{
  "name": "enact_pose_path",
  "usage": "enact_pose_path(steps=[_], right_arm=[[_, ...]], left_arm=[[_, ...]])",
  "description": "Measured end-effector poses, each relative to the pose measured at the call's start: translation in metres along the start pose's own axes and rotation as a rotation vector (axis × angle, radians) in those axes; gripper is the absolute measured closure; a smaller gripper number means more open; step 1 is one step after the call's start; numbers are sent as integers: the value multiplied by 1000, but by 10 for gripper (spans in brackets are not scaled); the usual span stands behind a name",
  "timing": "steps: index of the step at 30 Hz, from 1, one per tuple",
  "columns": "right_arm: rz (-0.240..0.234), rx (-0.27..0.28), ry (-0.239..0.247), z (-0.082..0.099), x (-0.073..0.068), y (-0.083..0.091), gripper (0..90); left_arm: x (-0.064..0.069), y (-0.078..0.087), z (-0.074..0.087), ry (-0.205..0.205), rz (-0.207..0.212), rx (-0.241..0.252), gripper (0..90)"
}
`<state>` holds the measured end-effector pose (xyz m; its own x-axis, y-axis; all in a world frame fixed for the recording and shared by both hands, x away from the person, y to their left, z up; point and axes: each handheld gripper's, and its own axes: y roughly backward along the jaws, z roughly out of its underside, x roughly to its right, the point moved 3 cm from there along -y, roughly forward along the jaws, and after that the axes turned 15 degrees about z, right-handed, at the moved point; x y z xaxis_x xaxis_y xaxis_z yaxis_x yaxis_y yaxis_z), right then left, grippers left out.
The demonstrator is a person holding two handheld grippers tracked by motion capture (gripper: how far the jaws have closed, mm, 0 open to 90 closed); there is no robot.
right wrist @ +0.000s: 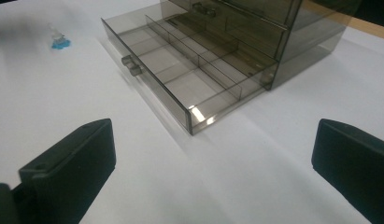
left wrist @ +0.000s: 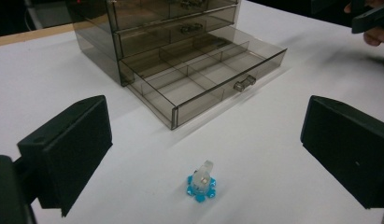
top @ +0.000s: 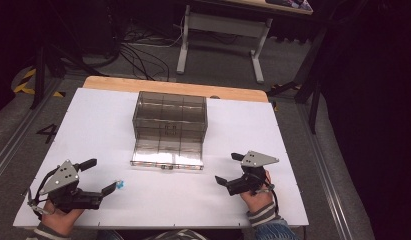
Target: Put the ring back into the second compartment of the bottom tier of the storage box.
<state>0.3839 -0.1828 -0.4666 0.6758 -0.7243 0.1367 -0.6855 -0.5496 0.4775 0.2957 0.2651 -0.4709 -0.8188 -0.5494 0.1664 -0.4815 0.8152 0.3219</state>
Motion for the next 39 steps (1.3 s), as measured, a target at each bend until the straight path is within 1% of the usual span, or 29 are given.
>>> enact_pose_path(steps=[2,4,7,10,14,16,17,18,20,23,24,26,28,31,32,34,38,39], right_arm=[[1,3,-2,4,-1,0,5],[9,0,5,8,-3,-1,5],[-8,-7,0,13,-6,-4,5],[-13,-20,9,15,-9,-7,1],[-20,-20,-6,15,-8,-7,1],[-25,-18,-14,15,-7,-7,1],[-25,-17,-14,15,-7,-7,1],[-26,-18,-10,15,-7,-7,1],[-26,-17,-6,15,-7,-7,1],[-27,-18,-4,15,-8,-7,1],[-27,-17,-3,15,-8,-7,1],[-30,-19,-4,15,-8,-8,1],[-28,-19,-3,15,-8,-8,1],[-28,-19,-3,15,-8,-8,1],[-28,-19,-2,15,-8,-8,1],[-28,-19,-1,15,-8,-8,1],[-28,-20,0,15,-8,-8,2],[-29,-21,0,15,-9,-8,3]], left_arm=[[0,0,0,-4,4,-8,19],[0,-1,0,-6,17,-26,18],[1,-3,-1,-11,24,-60,19],[1,-4,-1,7,31,-71,19],[-1,-7,-1,26,29,-86,33],[-1,-9,0,28,22,-100,45],[-1,-9,0,36,17,-103,54],[-2,-10,0,28,14,-109,60],[-2,-12,0,35,8,-117,77],[-4,-13,1,36,1,-135,113],[-4,-14,1,47,4,-143,119],[-5,-14,1,35,8,-157,145],[-6,-16,2,41,3,-169,185],[-8,-19,3,44,0,-205,249],[-8,-20,4,46,6,-220,259],[-9,-22,5,41,-5,-241,294],[-11,-27,6,53,7,-279,352],[-11,-28,7,62,9,-286,366]])
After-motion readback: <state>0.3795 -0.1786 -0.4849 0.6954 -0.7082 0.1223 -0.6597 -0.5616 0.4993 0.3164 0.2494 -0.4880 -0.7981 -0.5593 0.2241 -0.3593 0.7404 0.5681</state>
